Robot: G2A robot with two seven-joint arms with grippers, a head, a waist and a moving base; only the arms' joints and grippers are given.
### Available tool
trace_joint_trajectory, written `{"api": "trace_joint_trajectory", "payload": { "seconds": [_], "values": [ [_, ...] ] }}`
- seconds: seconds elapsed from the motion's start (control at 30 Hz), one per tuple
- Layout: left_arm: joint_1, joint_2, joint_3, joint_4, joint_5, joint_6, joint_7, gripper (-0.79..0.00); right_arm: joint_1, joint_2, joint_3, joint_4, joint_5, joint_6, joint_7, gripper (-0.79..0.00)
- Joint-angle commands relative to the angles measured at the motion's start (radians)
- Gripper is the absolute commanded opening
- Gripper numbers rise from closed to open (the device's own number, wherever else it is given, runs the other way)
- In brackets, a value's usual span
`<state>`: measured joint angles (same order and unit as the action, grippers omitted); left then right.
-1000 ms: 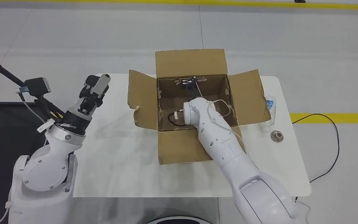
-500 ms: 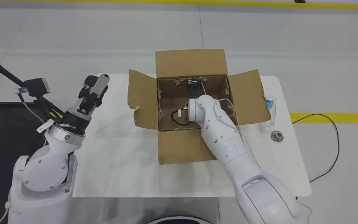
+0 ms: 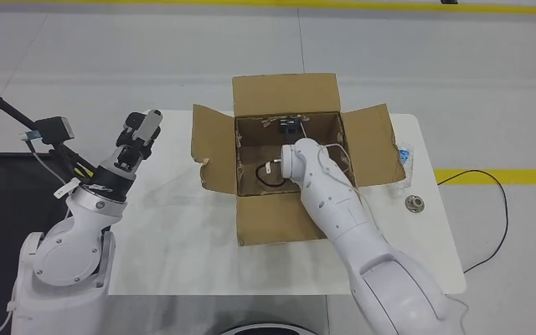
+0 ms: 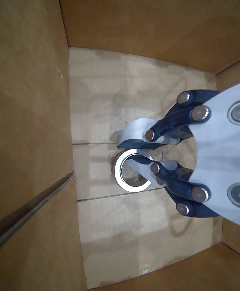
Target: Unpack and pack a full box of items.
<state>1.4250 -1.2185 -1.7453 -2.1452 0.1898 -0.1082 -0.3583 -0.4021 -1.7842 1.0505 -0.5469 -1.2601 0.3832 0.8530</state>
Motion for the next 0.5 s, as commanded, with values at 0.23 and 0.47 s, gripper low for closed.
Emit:
{"api": "trace_joint_trajectory", "payload": {
  "seconds": [0.23, 0.47],
  "values": [
    [-0.001, 0.003, 0.0, 0.0, -0.002, 0.0, 0.003, 0.0, -0.01, 0.004, 0.012, -0.043, -0.003, -0.017, -0.02, -0.785],
    [-0.005, 0.006, 0.004, 0.0, -0.005, 0.003, 0.001, 0.0, -0.094, 0.04, 0.041, -0.262, -0.067, -0.109, 0.051, -0.785]
  ]
}}
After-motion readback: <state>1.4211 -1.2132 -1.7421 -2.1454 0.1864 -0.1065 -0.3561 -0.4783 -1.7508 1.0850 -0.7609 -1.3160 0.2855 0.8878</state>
